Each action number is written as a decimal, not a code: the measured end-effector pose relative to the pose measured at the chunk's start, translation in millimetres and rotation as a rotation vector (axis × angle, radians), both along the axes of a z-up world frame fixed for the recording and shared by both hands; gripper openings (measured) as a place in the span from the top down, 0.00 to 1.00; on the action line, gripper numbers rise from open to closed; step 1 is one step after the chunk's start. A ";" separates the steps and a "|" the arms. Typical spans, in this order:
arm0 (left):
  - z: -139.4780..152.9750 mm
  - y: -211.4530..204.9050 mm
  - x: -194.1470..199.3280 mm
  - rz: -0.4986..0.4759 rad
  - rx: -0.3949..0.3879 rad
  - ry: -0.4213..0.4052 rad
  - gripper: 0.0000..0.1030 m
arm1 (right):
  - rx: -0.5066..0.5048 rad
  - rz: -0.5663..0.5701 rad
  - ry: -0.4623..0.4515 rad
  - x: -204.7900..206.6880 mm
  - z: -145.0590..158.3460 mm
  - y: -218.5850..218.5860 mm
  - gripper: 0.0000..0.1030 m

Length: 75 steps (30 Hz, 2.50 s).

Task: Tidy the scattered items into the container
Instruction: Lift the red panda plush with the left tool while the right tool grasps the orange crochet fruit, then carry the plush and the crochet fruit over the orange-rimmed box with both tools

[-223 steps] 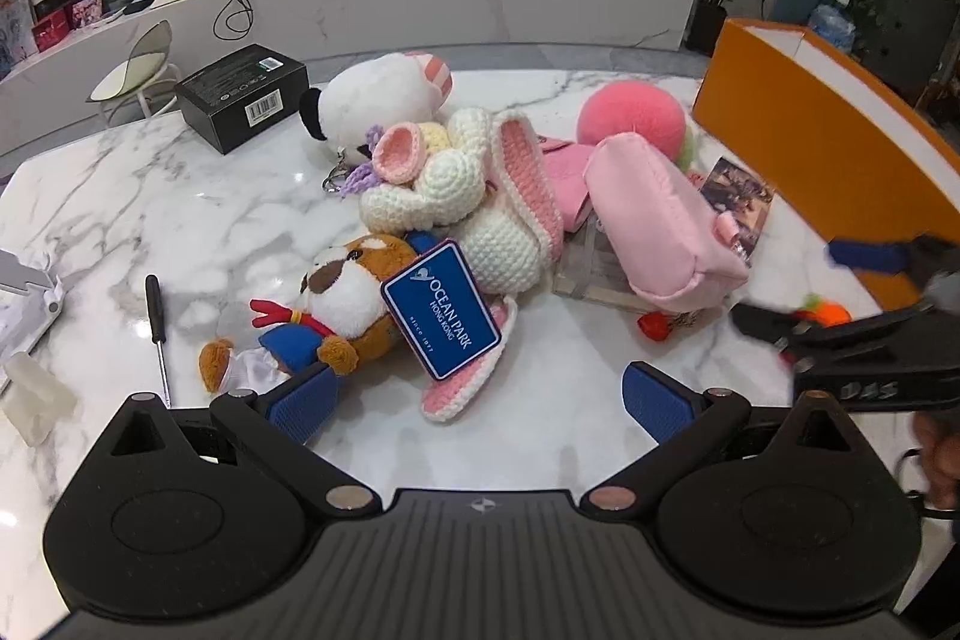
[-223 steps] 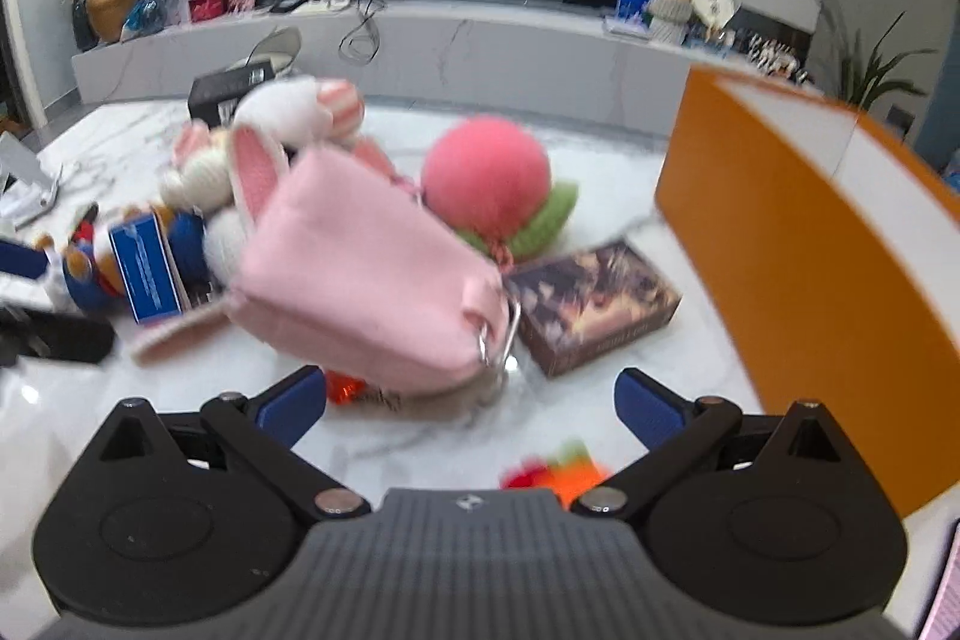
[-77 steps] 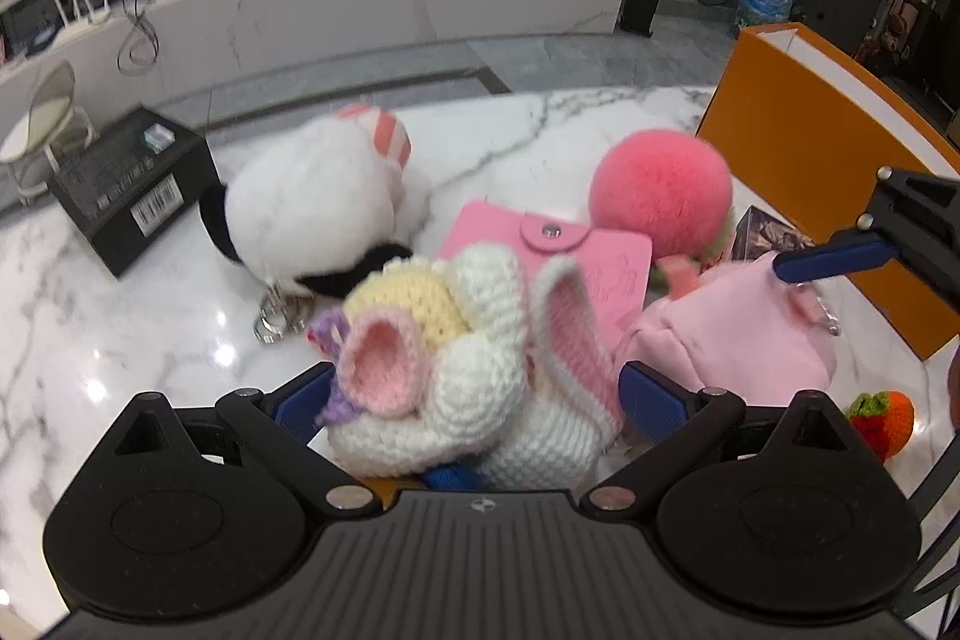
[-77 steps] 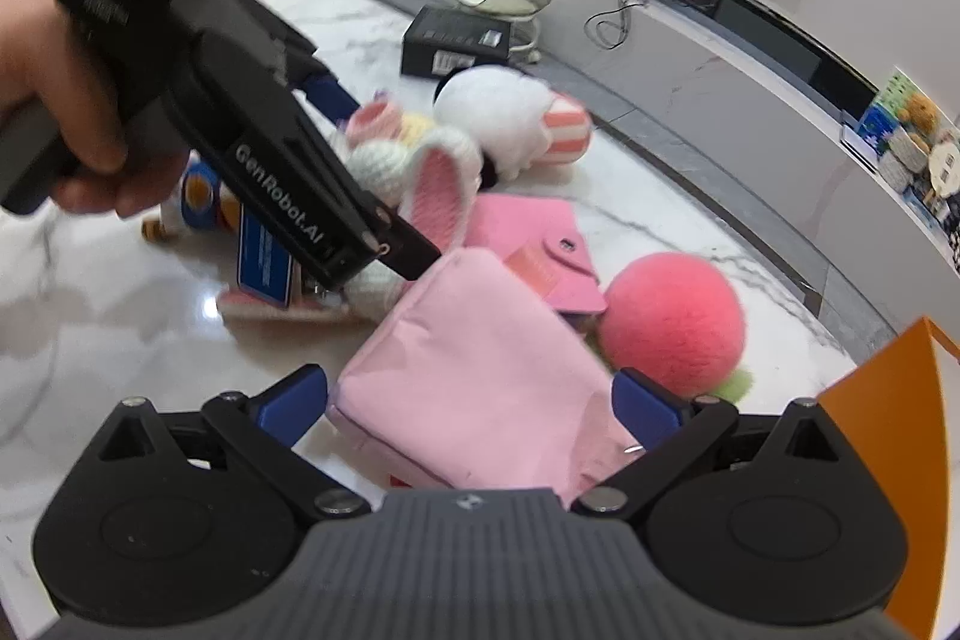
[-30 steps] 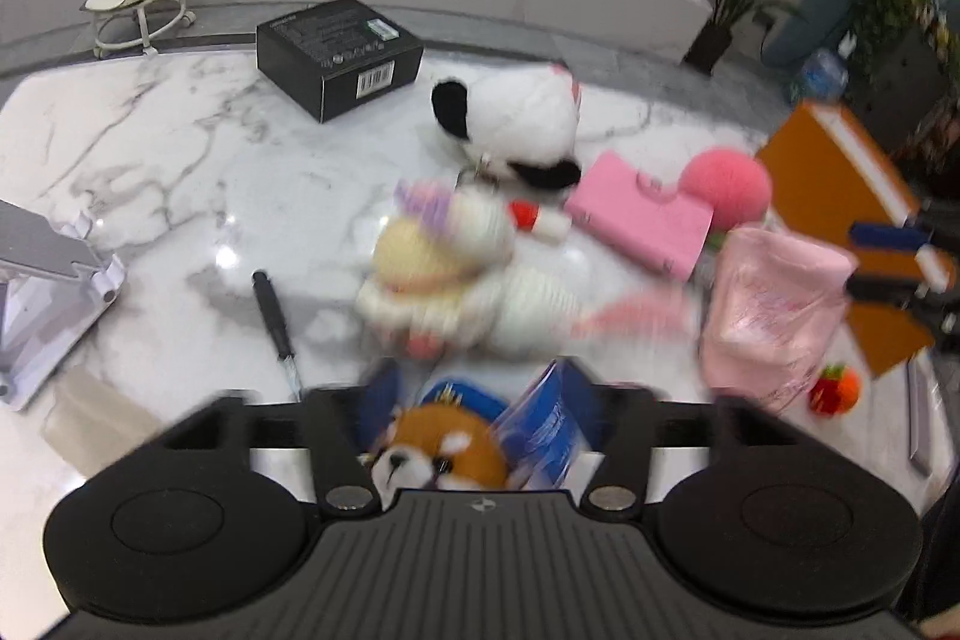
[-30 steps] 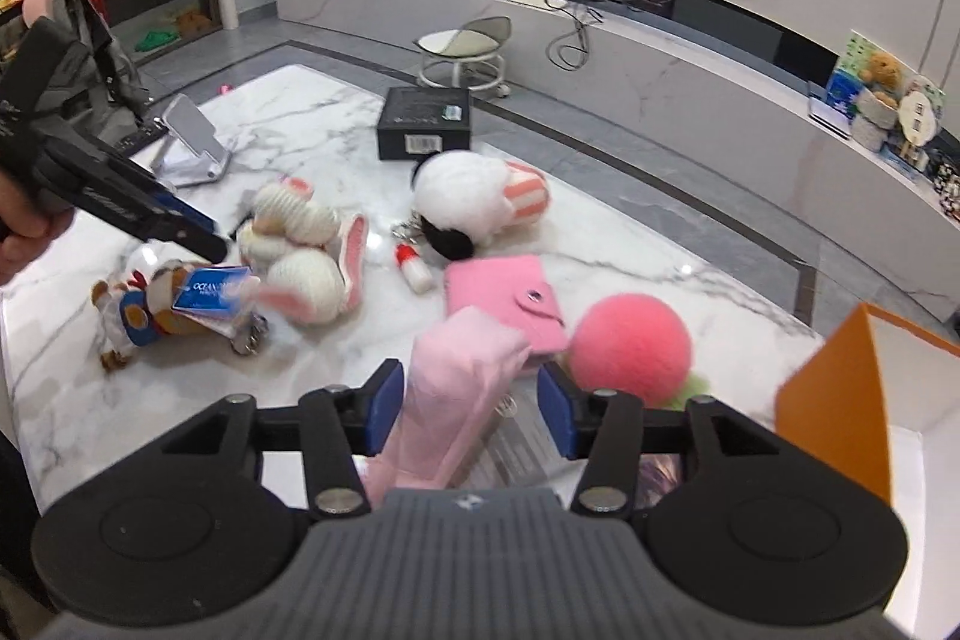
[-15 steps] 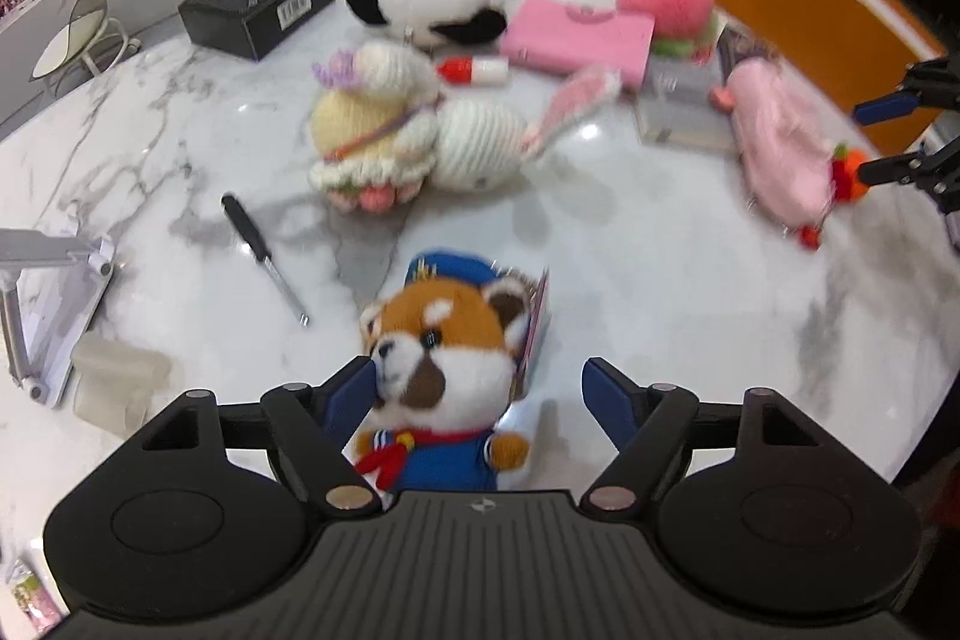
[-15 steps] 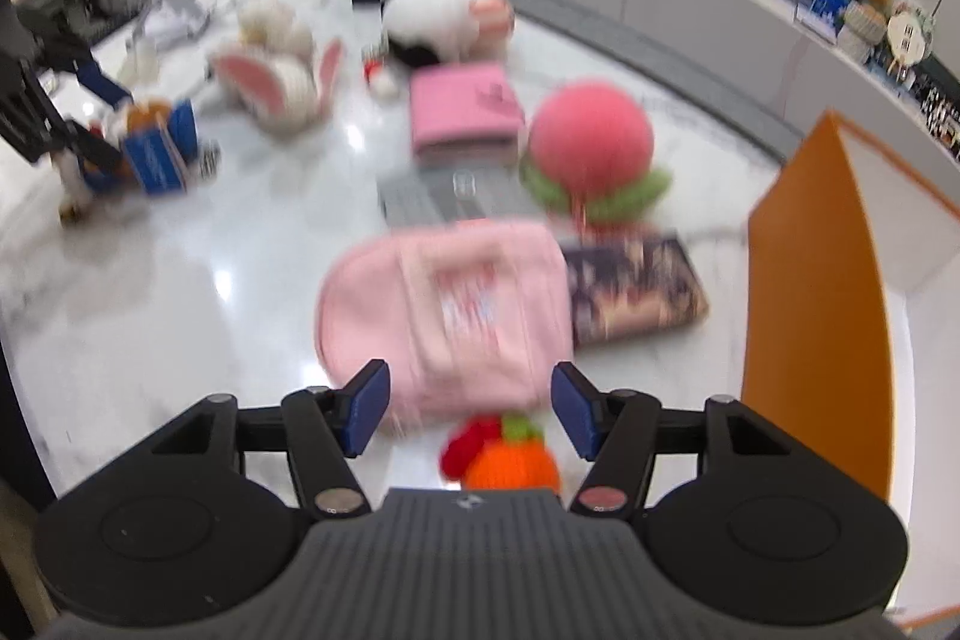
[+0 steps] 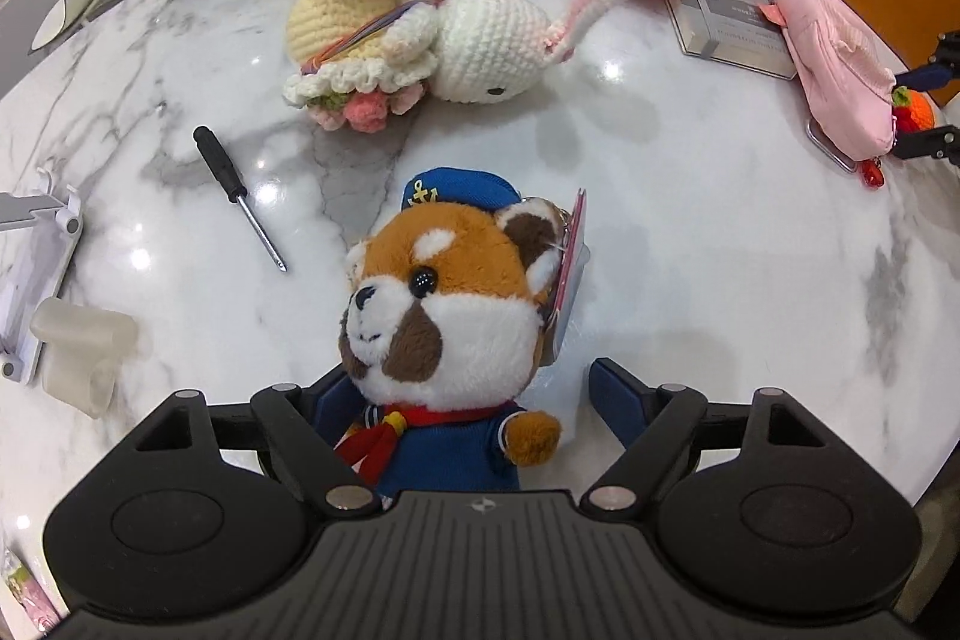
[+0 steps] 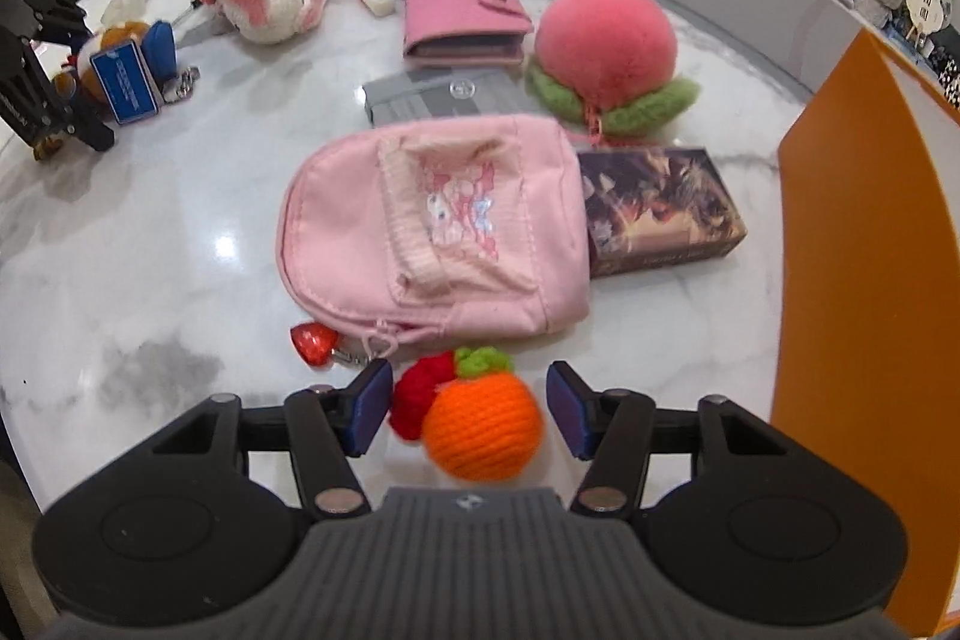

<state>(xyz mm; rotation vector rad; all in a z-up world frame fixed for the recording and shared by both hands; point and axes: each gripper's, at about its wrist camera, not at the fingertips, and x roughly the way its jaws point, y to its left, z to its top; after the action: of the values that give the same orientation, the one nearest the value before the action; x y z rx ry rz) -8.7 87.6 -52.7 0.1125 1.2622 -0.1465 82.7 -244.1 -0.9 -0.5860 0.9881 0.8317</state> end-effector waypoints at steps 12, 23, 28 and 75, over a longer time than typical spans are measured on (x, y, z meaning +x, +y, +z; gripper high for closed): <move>7.0 11.0 -7.0 0.102 -0.021 -0.047 0.44 | 0.031 -0.033 0.027 -1.2 6.6 -13.6 0.46; 47.3 2.5 -15.0 0.128 -0.035 -0.107 0.52 | 0.098 0.004 -0.016 -13.7 50.3 -20.3 0.46; 89.2 -10.9 -15.9 0.097 0.010 -0.164 0.52 | 0.144 0.028 -0.064 -11.0 86.4 -20.6 0.46; 213.0 -380.5 162.7 -0.381 -0.073 -0.467 0.51 | 0.327 -0.350 -0.351 104.3 228.2 -218.1 0.46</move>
<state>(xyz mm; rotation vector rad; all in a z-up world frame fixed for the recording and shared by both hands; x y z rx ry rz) 154.0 -292.8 160.4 0.3058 0.7578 -0.4671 187.0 -462.2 227.3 -0.2528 0.5924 0.5370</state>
